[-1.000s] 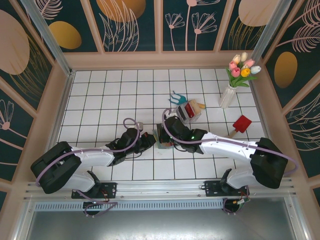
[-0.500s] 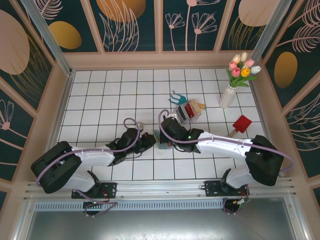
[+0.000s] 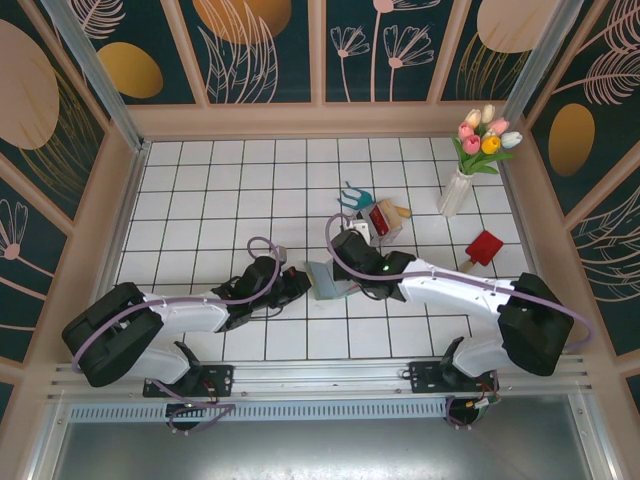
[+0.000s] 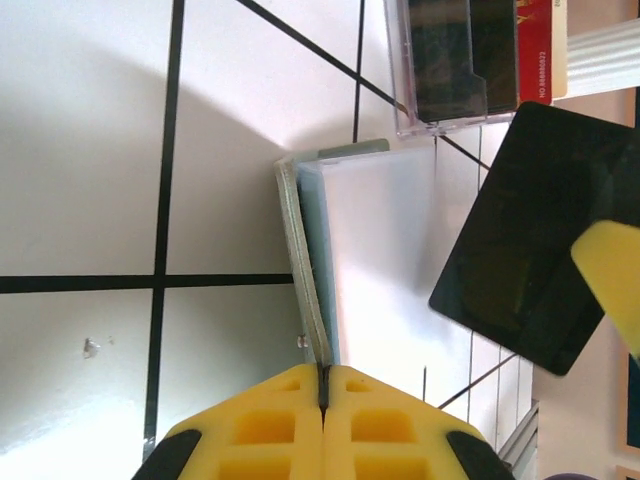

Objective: Put the credit cards into the card holder
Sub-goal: Flip over the card slot in the card holder.

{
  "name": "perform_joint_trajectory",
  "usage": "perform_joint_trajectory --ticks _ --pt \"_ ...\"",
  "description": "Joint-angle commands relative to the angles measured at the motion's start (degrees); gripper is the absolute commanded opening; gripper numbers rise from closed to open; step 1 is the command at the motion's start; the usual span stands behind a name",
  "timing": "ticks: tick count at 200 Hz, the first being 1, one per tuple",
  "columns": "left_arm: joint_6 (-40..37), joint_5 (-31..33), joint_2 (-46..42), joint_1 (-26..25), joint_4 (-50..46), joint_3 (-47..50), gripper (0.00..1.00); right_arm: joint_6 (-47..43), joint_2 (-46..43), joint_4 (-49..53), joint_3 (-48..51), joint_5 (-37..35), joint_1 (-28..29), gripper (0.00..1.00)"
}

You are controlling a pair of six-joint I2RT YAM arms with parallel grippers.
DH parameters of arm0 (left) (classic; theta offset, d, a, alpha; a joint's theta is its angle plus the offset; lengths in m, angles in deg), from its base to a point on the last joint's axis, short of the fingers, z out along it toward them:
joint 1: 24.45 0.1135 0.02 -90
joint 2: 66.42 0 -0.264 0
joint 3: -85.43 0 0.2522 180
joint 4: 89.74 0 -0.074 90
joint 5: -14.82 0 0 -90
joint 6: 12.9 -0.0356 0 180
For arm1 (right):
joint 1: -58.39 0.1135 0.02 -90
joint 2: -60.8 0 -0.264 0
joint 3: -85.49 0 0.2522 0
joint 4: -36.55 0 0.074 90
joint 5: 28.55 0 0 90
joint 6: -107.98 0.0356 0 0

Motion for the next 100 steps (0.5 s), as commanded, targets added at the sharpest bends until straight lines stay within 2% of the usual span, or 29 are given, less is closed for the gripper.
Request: perform_joint_trajectory --ticks 1,35,53,74,100 --pt "-2.4 1.3 0.6 -0.3 -2.6 -1.3 0.0 -0.5 -1.5 1.9 1.3 1.6 -2.4 0.0" --pt "-4.5 2.1 2.0 -0.3 -4.7 -2.0 0.0 -0.9 -3.2 -0.4 1.2 6.4 -3.7 0.0" --pt "-7.5 3.8 2.7 -0.2 -9.2 -3.8 0.0 -0.9 -3.9 -1.4 1.4 9.3 -4.3 0.0" --pt "-10.1 5.8 3.6 -0.2 -13.7 -5.3 0.0 -1.4 -4.1 1.1 1.7 7.9 -5.8 0.0" --pt "-11.6 5.6 4.6 -0.2 -14.5 -6.2 0.0 -3.0 -4.4 1.8 2.9 8.7 -7.2 0.0"
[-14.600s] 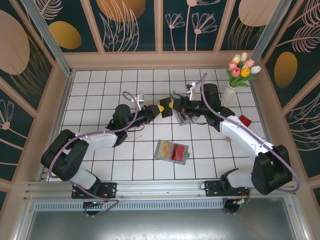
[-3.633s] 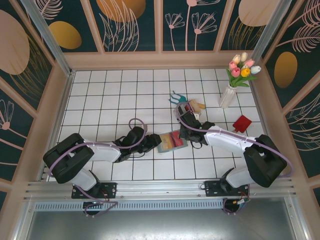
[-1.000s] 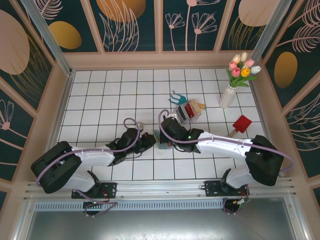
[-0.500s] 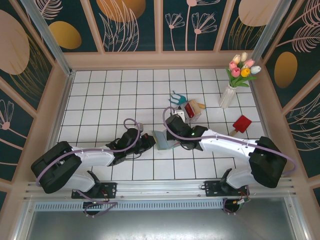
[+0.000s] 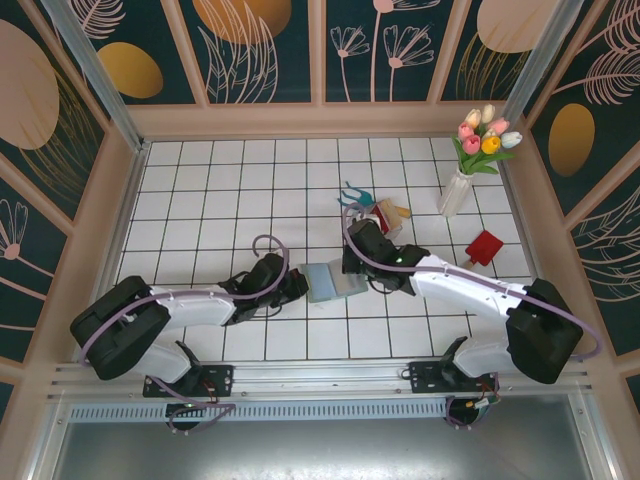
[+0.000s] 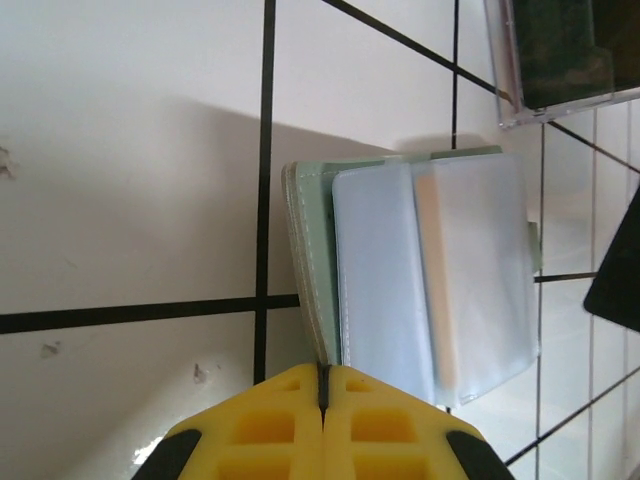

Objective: Put the credit cards into the card holder
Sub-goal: Flip over the card slot in the card holder.

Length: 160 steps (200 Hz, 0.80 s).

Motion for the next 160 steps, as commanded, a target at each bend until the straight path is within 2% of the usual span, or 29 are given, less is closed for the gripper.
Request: perform_joint_trajectory --ticks 1,108,148,160 --pt "-3.8 1.6 1.2 -0.2 -4.1 -1.7 0.0 -2.3 -1.4 1.5 1.8 1.2 -1.1 0.0" --pt "-5.7 -0.2 4.7 -0.2 -4.1 -4.5 0.0 -2.0 9.2 0.4 -0.8 2.8 1.5 0.0" --pt "-5.7 0.1 4.8 -0.2 -4.0 -4.4 0.0 -0.9 7.6 -5.6 -1.6 10.8 1.9 0.0" --pt "-5.6 0.2 4.9 -0.2 -4.1 -4.4 0.0 -0.6 6.0 -4.0 -2.3 8.8 2.2 0.0"
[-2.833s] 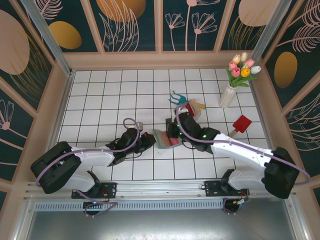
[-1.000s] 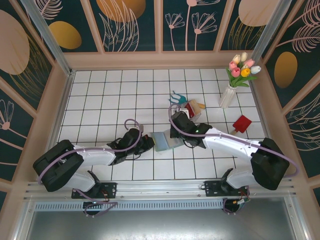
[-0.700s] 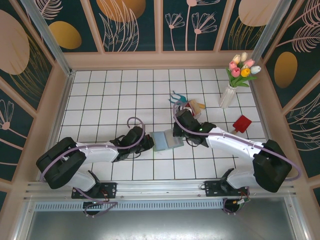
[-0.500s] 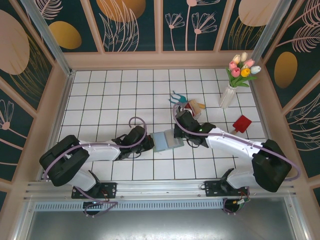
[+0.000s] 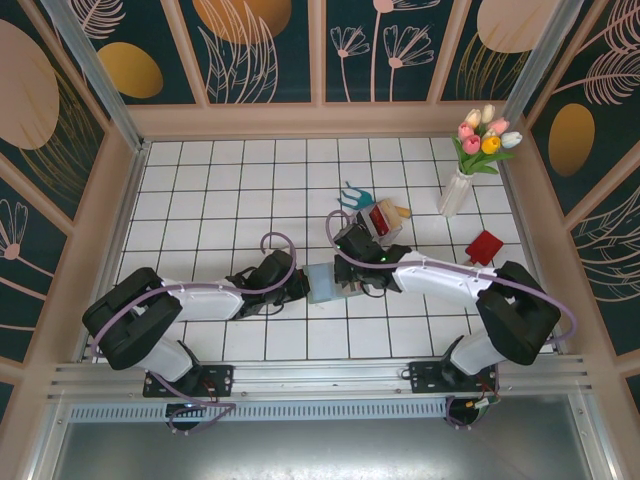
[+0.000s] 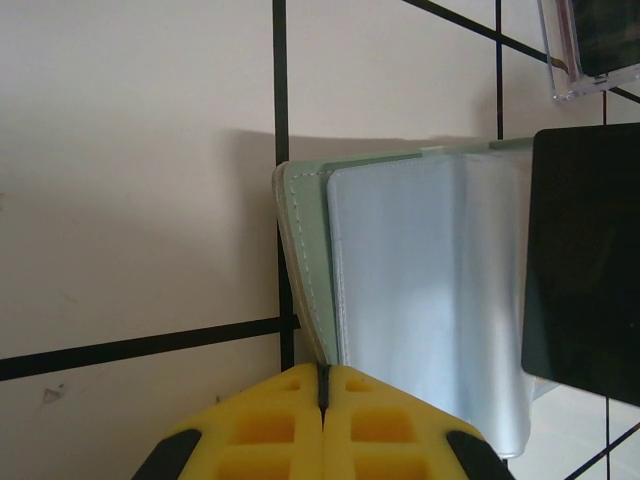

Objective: Put the credit cards into the card holder
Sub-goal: Flip over the card slot in the card holder.

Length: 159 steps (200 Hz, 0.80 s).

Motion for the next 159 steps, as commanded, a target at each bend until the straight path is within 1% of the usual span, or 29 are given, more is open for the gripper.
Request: perform_joint_trajectory --ticks 1,15,33,53,83,112,159 --pt "-1.0 0.1 0.9 -0.2 -0.8 -1.2 0.0 0.6 -2.6 -1.3 -1.9 1.6 0.6 0.0" --pt "-0.9 0.2 0.9 -0.2 -0.8 -1.1 0.0 0.1 -5.5 1.1 -1.9 -2.3 0.3 0.0" --pt "-0.7 0.3 0.9 -0.2 -0.3 -0.7 0.0 -0.9 -9.1 2.0 -0.4 -3.7 -1.1 0.0" --pt "-0.8 0.0 1.2 -0.2 -0.3 -0.9 0.0 -0.3 -10.7 4.1 1.3 -5.8 -2.9 0.0" --pt "-0.8 -0.2 1.5 -0.2 -0.3 -1.0 0.0 0.1 -9.0 6.0 2.7 -6.9 -3.6 0.0" --pt "-0.8 -0.2 1.4 -0.2 -0.2 -1.0 0.0 0.7 -7.4 5.9 3.4 -5.2 -3.5 0.0" --pt "-0.6 -0.5 1.3 -0.2 0.0 -1.0 0.0 1.0 -4.8 6.1 3.8 -4.8 -2.9 0.0"
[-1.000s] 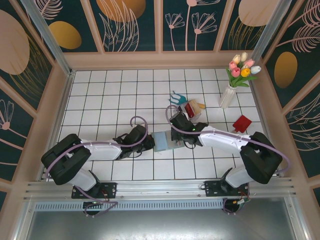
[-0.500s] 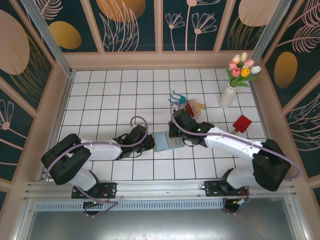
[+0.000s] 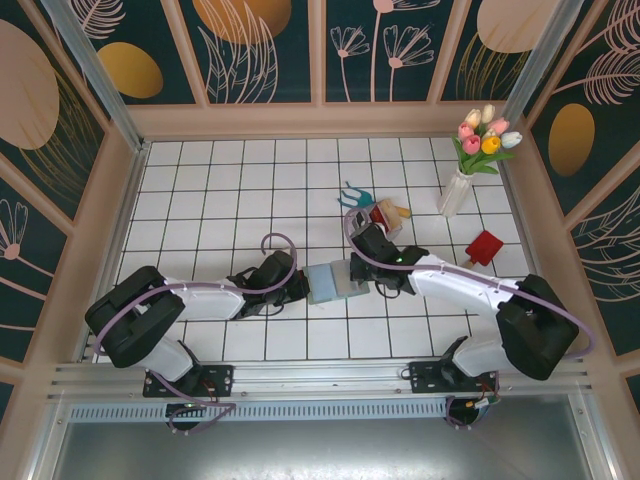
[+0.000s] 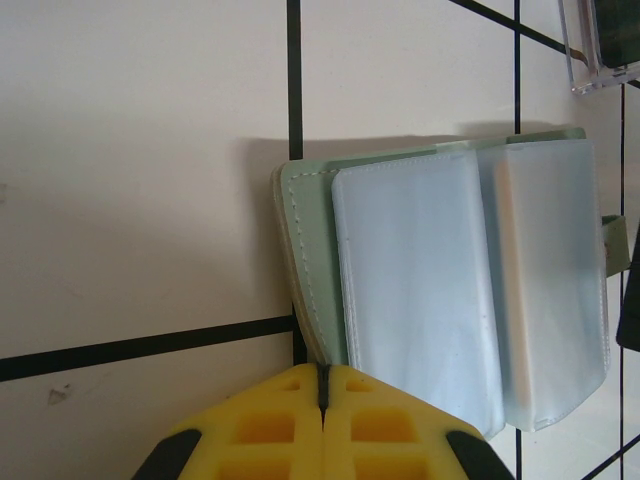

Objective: Put the credit cards into the card holder
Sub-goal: Flip over the card slot in the card holder.

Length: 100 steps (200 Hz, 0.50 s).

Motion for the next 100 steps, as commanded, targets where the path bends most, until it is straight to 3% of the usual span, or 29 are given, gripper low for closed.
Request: perform_joint_trajectory --ticks 1,100 --pt "-0.7 -0.5 0.5 -0.2 -0.1 -1.1 0.0 0.7 1.3 1.2 0.7 0.1 0.4 0.0" --pt "-0.4 -1.1 0.9 -0.2 0.7 -1.2 0.0 3.7 3.7 -7.5 -1.2 8.1 1.7 0.0"
